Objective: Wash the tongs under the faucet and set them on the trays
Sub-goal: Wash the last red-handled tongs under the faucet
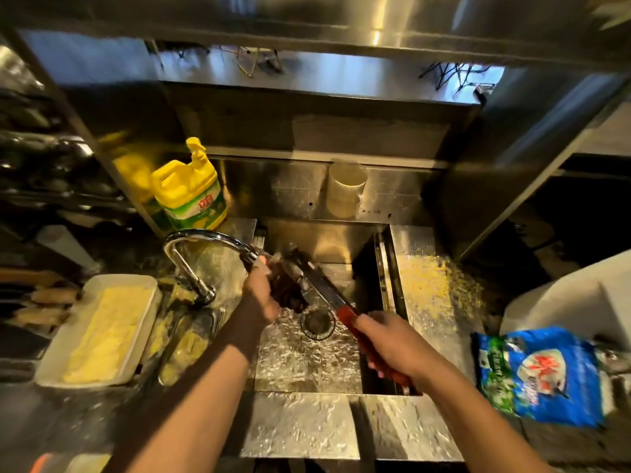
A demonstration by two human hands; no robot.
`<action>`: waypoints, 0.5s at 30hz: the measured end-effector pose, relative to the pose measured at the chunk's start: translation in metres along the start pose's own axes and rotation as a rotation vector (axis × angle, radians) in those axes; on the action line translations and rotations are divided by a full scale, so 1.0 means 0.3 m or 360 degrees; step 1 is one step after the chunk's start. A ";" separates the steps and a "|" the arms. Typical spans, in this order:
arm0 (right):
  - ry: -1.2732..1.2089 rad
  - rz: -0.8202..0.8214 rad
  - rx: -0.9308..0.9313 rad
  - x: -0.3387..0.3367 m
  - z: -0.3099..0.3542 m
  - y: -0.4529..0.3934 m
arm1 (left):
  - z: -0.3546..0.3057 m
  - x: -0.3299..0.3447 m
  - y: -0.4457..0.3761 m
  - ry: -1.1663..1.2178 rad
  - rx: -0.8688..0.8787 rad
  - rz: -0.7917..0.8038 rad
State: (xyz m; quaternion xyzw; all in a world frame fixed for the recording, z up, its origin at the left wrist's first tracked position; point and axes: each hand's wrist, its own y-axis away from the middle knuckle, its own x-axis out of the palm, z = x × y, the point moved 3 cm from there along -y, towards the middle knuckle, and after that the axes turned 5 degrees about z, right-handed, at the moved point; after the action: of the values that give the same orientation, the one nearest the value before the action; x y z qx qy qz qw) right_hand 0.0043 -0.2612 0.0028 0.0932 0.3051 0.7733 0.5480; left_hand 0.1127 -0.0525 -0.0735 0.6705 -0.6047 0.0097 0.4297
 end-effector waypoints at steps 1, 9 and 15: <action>-0.0031 -0.0042 -0.0015 0.000 -0.006 -0.007 | 0.000 -0.007 0.003 0.0085 -0.0008 0.0070; 0.0150 -0.0161 -0.0206 0.049 -0.012 -0.067 | 0.048 -0.012 0.068 0.0397 -0.0051 0.0286; 0.0282 -0.0077 -0.0181 0.101 0.007 -0.070 | 0.091 -0.023 0.064 0.0120 -0.0095 0.0074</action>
State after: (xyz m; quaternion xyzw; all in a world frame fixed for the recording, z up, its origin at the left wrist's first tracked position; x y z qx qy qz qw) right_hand 0.0103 -0.2284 -0.0135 -0.0142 0.3103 0.7811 0.5417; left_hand 0.0813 -0.0611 -0.0835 0.6422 -0.6036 0.0270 0.4716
